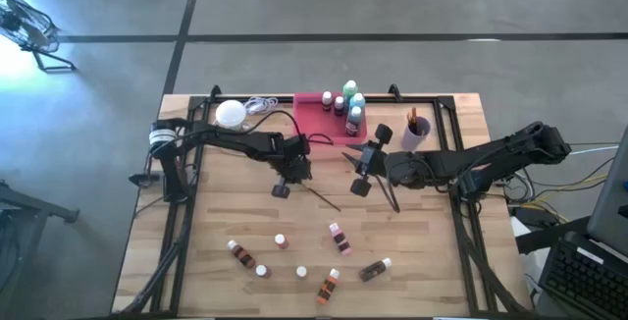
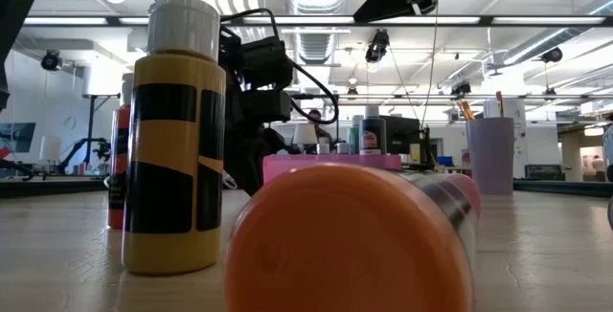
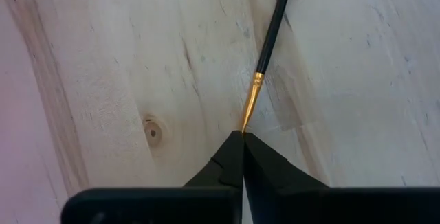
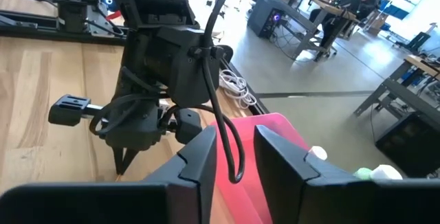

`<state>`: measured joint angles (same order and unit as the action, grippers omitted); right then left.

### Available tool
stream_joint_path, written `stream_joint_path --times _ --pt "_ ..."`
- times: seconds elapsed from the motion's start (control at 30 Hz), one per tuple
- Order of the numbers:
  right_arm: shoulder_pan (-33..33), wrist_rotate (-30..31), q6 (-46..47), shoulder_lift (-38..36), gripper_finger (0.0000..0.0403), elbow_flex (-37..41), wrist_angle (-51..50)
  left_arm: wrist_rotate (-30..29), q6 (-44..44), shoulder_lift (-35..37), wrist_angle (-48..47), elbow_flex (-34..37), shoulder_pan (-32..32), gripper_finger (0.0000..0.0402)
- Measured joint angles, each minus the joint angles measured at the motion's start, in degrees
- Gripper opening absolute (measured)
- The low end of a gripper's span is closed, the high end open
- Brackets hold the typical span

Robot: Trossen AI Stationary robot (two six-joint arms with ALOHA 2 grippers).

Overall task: Pick & Place Paint Supplies
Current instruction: Put the black gold paint brush into the violet cup

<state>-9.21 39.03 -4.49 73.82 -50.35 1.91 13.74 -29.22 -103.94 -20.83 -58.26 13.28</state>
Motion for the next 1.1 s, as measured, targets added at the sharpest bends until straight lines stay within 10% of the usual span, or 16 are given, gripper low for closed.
stream_joint_path --times 0.5,1.1 --pt "0.0 -6.8 9.1 2.8 0.0068 2.8 -1.7 -0.3 2.3 -0.4 -4.7 -7.7 -0.4 0.0002" --pt "0.1 -17.2 24.0 23.1 0.0173 -0.8 1.0 -0.1 3.1 -0.2 -4.4 -12.2 -1.2 0.0001"
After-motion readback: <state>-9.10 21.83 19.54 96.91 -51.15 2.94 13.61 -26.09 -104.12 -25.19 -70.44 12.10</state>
